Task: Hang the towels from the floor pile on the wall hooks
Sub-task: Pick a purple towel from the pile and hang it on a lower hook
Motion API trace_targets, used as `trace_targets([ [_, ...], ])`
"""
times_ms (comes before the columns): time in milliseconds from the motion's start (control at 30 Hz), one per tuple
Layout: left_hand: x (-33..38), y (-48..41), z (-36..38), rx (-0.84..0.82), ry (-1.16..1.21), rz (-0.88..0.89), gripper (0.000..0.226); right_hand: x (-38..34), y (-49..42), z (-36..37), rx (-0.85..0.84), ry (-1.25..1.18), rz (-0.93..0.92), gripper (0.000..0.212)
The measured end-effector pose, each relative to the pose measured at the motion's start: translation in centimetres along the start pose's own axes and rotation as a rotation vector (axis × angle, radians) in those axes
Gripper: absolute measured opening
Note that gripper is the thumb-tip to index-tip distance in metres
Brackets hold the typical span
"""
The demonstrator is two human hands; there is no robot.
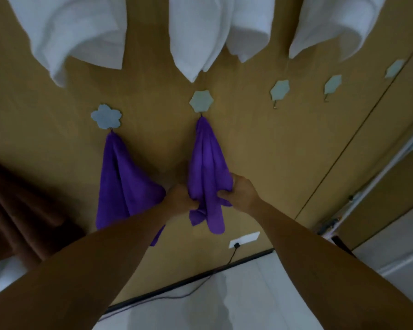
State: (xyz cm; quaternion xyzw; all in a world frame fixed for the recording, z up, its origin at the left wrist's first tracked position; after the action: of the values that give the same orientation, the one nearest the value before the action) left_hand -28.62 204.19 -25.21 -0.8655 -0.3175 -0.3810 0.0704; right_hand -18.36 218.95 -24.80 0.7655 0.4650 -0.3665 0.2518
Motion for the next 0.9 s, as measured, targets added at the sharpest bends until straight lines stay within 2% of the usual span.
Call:
trace_targets([
  [67,-0.7,0.4,0.9,-0.004,0.075,-0.094,0.042,1.8,1.0,0.8,-0.038,0.159,0.124,0.035],
  [100,-1.3,0.7,1.9,-0.056,0.084,-0.140,0.040,3.0,1.8,1.2,-0.069,0.207,0.203,0.034],
  [200,-4.0,2.9,5.0,-0.284,-0.252,-0.262,0.032,6.0,4.9,2.0,-0.174,0.257,0.398,0.045],
  [267,-6.0,5.0,6.7,-0.405,-0.315,-0.365,0.027,7.2,7.1,1.9,-0.190,0.275,0.446,0.051],
  [333,-6.4,6.4,8.4,-0.507,-0.348,-0.384,0.026,8.0,9.3,1.3,-0.160,0.272,0.459,0.051],
  [400,-4.8,7.2,10.2,-0.599,-0.427,-0.292,0.031,8.6,12.1,0.5,-0.121,0.252,0.469,0.050],
  [500,-0.5,8.1,13.5,-0.644,-0.439,-0.116,0.060,9.9,17.5,-0.4,-0.056,0.199,0.500,0.049],
  [600,4.5,9.7,17.8,-0.706,-0.446,0.077,0.060,11.3,24.1,-1.3,-0.006,0.170,0.564,0.052],
  [733,10.8,13.1,24.3,-0.844,-0.536,0.293,0.061,13.4,35.3,-2.9,0.070,0.180,0.765,0.051],
  [900,16.7,19.4,31.2,-0.977,-0.578,0.564,0.071,13.5,49.1,-3.0,0.338,0.099,1.009,0.042],
])
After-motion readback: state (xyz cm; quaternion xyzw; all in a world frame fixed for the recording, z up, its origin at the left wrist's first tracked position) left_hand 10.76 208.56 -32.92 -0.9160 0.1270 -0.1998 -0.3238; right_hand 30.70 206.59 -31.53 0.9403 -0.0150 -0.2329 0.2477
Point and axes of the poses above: each hand's wrist, its own y-axis away from the middle knuckle, its own z-axis out of the palm, x = y × z, the point moved 5 cm from there along -y, towards the middle knuckle, and after that the axes turned 6 degrees about -x, right-handed, at the moved point
